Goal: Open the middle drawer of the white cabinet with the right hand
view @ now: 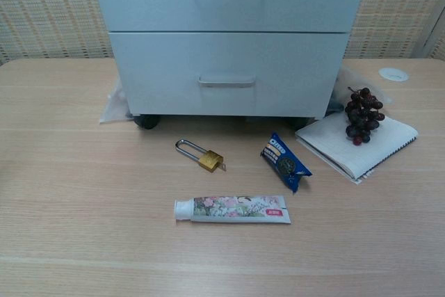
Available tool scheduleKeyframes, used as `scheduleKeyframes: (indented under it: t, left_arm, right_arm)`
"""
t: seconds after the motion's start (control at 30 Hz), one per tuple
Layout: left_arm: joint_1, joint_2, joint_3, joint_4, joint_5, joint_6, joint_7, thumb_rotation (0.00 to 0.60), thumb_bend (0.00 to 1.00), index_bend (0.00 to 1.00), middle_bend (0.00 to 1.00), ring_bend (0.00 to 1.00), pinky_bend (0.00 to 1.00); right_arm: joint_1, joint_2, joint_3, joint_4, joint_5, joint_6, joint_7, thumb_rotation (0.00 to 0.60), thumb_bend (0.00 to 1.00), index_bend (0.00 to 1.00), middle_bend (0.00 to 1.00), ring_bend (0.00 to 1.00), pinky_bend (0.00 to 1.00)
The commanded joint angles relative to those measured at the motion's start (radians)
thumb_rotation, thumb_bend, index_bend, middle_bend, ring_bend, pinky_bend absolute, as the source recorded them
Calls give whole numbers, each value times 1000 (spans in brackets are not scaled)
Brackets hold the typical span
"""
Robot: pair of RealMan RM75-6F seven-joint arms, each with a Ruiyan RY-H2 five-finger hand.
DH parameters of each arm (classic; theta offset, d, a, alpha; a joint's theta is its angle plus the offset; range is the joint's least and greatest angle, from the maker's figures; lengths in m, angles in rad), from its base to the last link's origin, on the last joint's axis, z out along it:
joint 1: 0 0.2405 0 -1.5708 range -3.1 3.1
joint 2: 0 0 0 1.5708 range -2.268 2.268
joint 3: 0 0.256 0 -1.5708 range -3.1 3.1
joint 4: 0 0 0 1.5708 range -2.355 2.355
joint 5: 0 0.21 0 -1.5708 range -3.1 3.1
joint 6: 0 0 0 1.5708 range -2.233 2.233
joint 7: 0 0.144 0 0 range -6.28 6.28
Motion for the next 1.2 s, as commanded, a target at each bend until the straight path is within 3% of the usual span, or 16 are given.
scheduleKeyframes:
  t: [0.03,0.3,0.6,0.73,0.8,1.0,1.2]
  left_arm:
    - [-2,2,-1,-1,0,-3,2,600,312,16,0,0,93]
    - [-7,7,-2,-6,6,-6,5,600,312,16,0,0,93]
    - [-15,17,-6,-8,12,-12,1,600,312,17,0,0,93]
    - [-19,24,-5,-14,18,-15,3,600,312,16,0,0,93]
    - [-20,25,-4,-15,21,-15,3,600,313,17,0,0,93]
    - [-18,30,-1,-19,24,-12,3,600,312,17,0,0,93]
    - [-16,32,3,-20,28,-11,3,600,312,17,0,0,93]
  right_arm:
    - [-1,-2,0,1,-1,2,0,600,324,0,143,39,0]
    - [3,0,0,-8,-23,7,-13,600,324,1,167,65,11]
    - [46,7,29,-64,-65,-9,-91,600,323,69,406,436,465]
    - [102,16,59,-130,-84,-64,-168,600,323,106,625,661,729]
    - [132,21,73,-165,-79,-102,-204,600,330,107,707,751,810]
    - [237,30,133,-286,-16,-237,-334,600,394,107,845,896,937]
    - [345,12,212,-354,100,-335,-443,600,456,107,882,937,973]
